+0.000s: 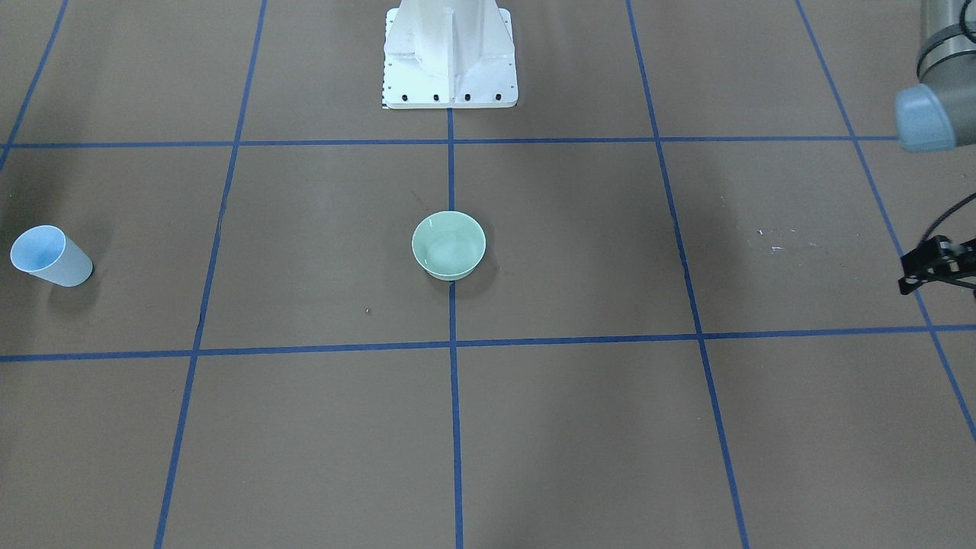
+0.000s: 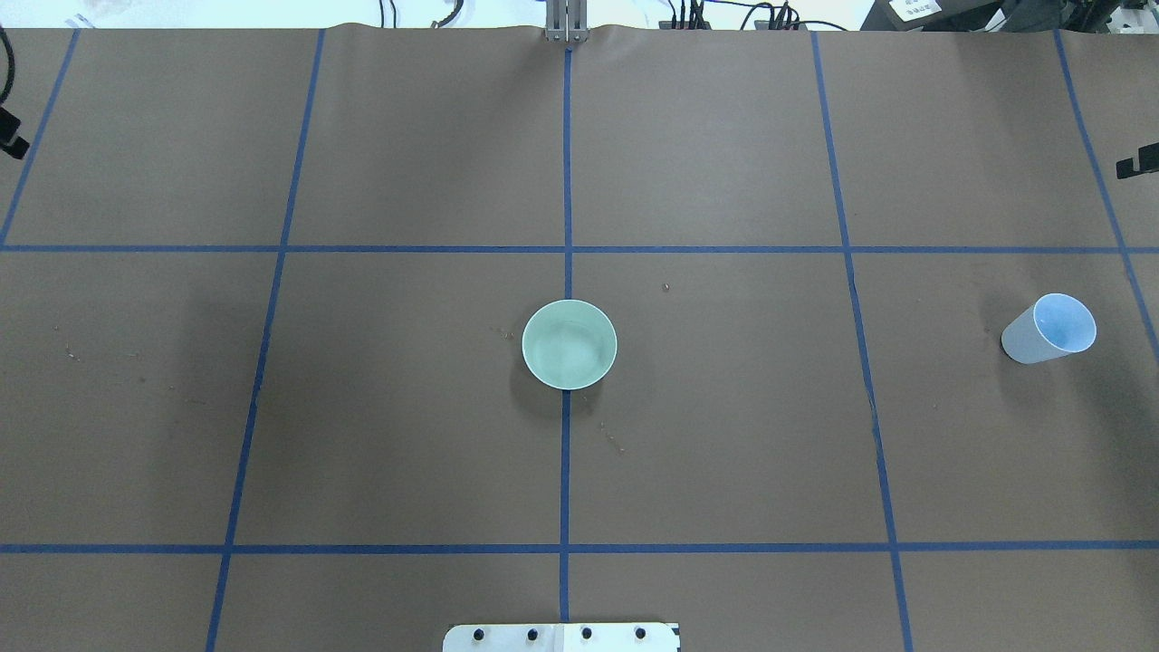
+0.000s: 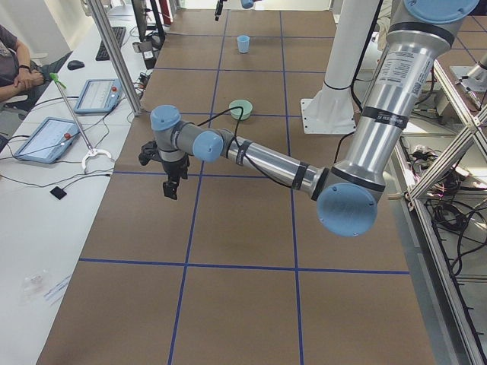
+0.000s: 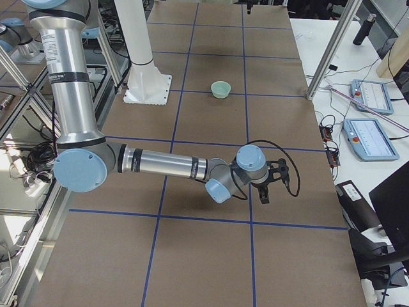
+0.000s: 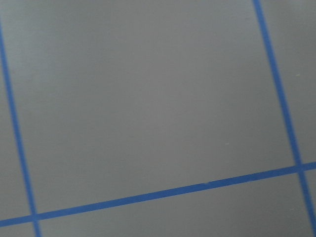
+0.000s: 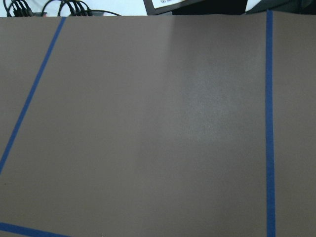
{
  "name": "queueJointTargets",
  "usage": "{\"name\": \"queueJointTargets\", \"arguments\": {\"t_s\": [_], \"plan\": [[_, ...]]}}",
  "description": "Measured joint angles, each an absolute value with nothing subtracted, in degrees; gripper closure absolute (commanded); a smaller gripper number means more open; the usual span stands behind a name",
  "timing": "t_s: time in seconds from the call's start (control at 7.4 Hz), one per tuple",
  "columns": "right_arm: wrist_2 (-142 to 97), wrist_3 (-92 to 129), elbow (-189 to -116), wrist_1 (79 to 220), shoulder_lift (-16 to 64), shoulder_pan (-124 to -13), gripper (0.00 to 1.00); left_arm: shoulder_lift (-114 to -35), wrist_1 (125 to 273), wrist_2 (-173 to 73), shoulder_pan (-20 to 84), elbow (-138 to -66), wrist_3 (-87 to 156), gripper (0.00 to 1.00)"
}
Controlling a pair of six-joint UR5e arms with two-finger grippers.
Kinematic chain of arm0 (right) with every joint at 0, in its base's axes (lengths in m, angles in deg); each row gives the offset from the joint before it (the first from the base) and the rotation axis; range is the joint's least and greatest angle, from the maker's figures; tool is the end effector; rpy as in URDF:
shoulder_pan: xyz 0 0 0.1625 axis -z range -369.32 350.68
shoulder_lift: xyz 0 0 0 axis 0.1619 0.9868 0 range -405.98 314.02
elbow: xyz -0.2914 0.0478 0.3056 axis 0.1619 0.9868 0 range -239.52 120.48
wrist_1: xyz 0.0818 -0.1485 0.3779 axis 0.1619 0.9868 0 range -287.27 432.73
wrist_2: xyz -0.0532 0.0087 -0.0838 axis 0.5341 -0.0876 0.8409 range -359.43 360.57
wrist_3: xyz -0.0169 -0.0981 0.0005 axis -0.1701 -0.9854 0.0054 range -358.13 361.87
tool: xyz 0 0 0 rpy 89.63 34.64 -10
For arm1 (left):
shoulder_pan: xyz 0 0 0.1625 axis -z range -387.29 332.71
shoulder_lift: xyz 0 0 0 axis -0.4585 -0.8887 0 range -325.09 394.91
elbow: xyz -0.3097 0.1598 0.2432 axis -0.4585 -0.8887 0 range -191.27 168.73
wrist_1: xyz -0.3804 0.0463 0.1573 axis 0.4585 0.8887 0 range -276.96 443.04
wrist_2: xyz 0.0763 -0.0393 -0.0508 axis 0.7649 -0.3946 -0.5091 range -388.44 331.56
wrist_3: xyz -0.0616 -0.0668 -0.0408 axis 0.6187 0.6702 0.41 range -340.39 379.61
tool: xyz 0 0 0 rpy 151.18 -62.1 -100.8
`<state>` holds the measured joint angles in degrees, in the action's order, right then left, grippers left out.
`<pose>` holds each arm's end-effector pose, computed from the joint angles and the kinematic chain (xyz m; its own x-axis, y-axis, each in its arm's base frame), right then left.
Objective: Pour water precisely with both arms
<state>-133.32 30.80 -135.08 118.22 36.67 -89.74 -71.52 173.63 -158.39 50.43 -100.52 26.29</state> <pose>-0.0308 -0.5691 0.6288 0.6246 -0.0897 0.7757 -0.1942 0.9443 0.2656 0.0632 -0.6156 0.5094 0.7298 0.2275 -0.6447 -0.1201 0.9710 0.2067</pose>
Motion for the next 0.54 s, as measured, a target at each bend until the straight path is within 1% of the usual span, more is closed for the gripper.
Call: {"name": "queueJointTargets", "arguments": {"t_s": [0.27,0.54], "plan": [[-134.6,28.9,-138.4,127.3,37.1,-89.3,0.00,-68.2,174.3,-159.8,53.7,-99.9,22.7,0.01],[-135.7,25.5,-147.2,143.2,39.0,-89.7,0.00,-66.1,174.5,-164.1,56.7,-99.7,22.2,0.01]]}}
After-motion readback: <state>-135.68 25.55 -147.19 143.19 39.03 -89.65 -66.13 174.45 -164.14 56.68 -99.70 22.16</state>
